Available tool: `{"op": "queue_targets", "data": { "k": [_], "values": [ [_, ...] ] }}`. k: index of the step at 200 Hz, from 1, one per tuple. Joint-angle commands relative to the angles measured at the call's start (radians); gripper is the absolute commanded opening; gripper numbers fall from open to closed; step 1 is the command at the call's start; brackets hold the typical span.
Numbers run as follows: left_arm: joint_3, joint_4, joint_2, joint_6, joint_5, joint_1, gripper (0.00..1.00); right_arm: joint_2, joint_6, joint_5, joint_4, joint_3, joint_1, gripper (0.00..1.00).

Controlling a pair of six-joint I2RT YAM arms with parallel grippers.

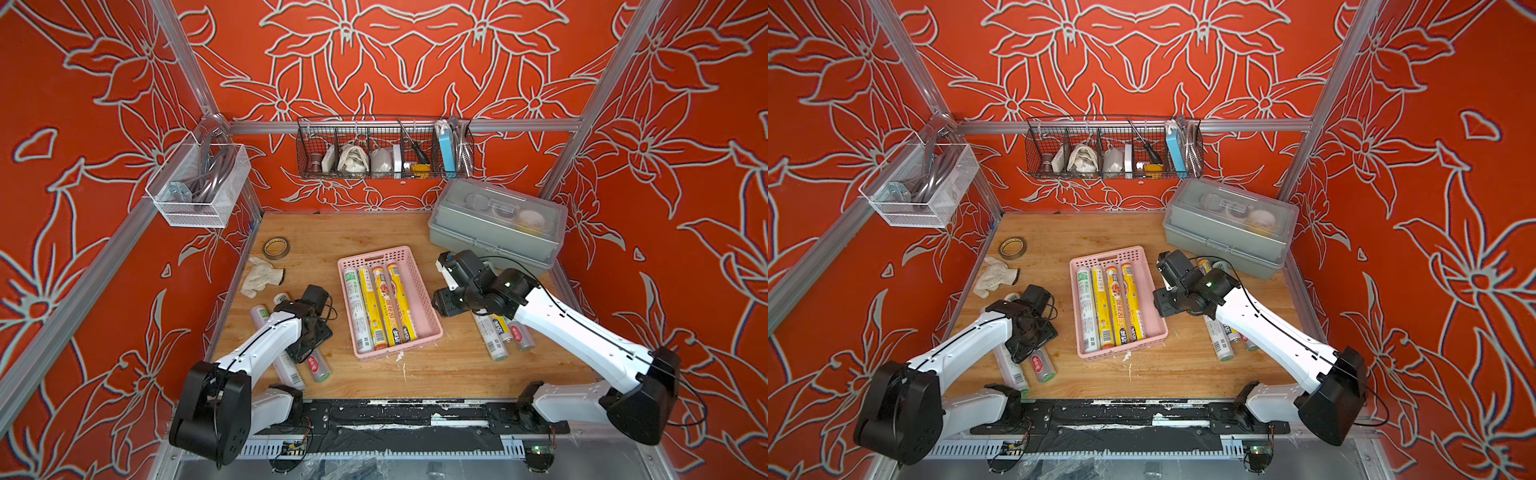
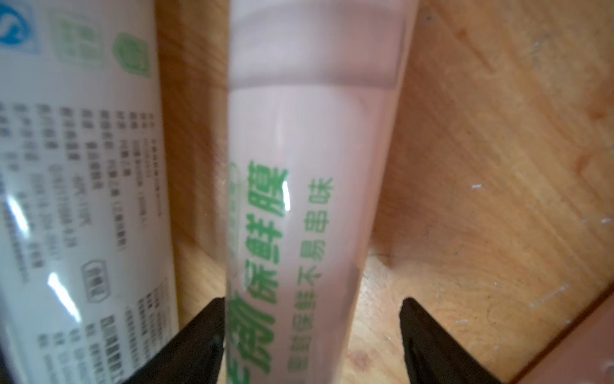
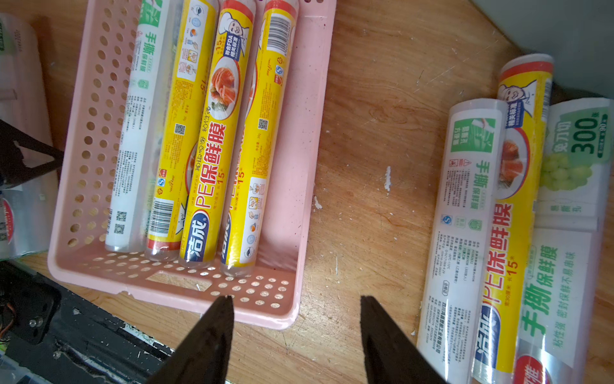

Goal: Put the plastic wrap into the basket
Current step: Pick up the plastic wrap from the center of the board.

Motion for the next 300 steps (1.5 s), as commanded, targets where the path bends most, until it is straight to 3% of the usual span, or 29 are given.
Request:
{"op": "queue_targets", "data": {
  "k": [1, 129, 186, 205, 218, 258, 300],
  "values": [
    [-0.004, 0.043, 0.016, 0.024, 0.003, 0.008, 0.81, -0.005, -0.011, -0.006, -0.006, -0.015, -0.006, 0.61],
    [-0.044, 0.162, 0.079, 0.051, -0.005, 0.045, 0.71, -0.003, -0.013, -0.021, -0.002, -0.027, -0.012, 0.61],
    [-0.059, 0.211, 0.061, 0.093, 0.005, 0.045, 0.57, -0.008, -0.012, -0.021, -0.007, -0.027, -0.014, 0.61],
    [-0.060, 0.209, 0.029, 0.101, 0.016, 0.045, 0.41, -0.007, -0.012, -0.021, -0.006, -0.029, -0.014, 0.61],
    [-0.055, 0.197, -0.003, 0.107, 0.025, 0.045, 0.38, -0.003, -0.012, -0.022, -0.006, -0.028, -0.015, 0.61],
    [0.045, 0.059, -0.126, 0.128, -0.003, 0.042, 0.36, -0.005, -0.015, -0.018, -0.009, -0.029, -0.015, 0.61],
    [0.258, -0.117, -0.200, 0.131, -0.057, -0.008, 0.34, -0.012, -0.017, -0.014, -0.009, -0.034, -0.019, 0.61]
  ]
}}
